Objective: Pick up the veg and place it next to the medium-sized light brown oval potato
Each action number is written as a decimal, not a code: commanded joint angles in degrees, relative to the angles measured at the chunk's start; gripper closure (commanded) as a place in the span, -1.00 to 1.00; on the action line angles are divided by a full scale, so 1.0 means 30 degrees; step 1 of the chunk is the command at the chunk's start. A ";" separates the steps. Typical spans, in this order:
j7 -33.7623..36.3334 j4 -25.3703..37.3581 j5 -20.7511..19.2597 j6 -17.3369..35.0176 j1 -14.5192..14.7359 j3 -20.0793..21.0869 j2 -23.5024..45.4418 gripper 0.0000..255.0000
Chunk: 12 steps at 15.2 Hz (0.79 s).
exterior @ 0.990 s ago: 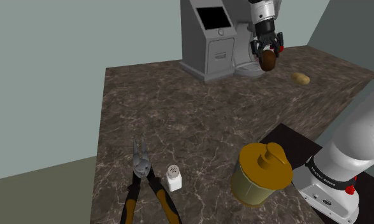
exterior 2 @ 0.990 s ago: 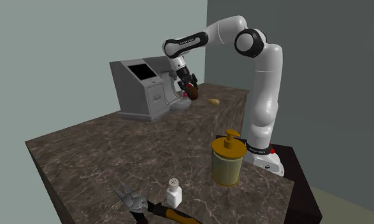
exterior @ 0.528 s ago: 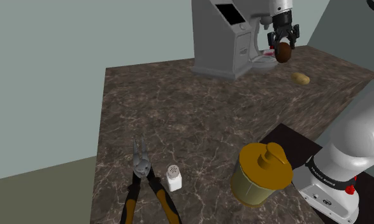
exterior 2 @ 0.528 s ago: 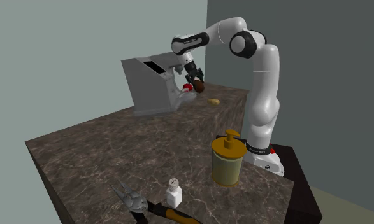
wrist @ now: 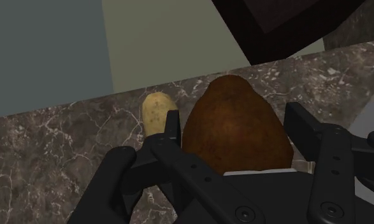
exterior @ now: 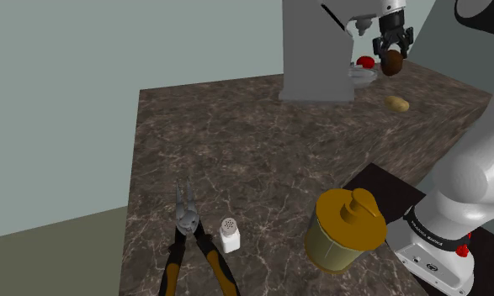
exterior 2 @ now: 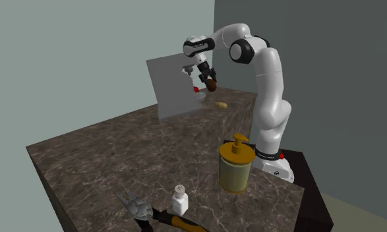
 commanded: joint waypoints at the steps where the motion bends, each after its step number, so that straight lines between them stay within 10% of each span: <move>1: -0.0305 -0.0595 0.0386 0.0460 -0.0046 0.0201 0.1614 1.00; 12: 0.0325 -0.2713 0.0534 0.2962 -0.0176 0.0336 0.2072 1.00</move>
